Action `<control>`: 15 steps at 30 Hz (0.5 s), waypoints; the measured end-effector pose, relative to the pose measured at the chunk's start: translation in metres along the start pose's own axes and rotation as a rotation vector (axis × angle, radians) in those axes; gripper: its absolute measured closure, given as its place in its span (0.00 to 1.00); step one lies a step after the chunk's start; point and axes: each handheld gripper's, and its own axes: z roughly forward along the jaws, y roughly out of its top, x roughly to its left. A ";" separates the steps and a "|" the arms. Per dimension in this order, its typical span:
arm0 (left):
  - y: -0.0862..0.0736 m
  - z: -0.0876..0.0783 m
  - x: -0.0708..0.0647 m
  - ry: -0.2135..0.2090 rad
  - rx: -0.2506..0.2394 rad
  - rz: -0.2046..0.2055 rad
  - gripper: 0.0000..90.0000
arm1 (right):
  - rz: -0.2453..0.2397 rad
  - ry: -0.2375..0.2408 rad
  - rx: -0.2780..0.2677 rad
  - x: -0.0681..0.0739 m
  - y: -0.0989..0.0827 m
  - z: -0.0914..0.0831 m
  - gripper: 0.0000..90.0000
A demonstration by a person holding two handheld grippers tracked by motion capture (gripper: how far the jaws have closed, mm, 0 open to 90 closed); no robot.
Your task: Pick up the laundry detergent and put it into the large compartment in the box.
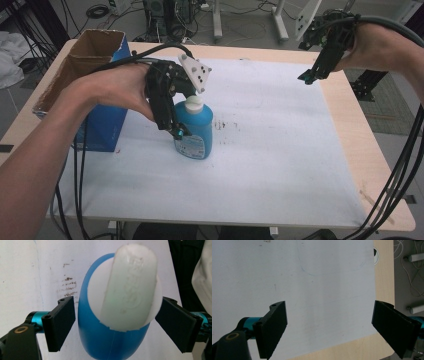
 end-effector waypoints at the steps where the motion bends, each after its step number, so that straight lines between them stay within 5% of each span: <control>1: 0.000 0.001 -0.001 -0.002 -0.010 -0.008 0.18 | 0.002 0.001 -0.001 0.000 0.000 0.000 0.14; 15: 0.003 0.002 0.000 -0.015 -0.018 -0.002 0.19 | 0.003 -0.004 -0.005 0.000 0.000 -0.001 0.14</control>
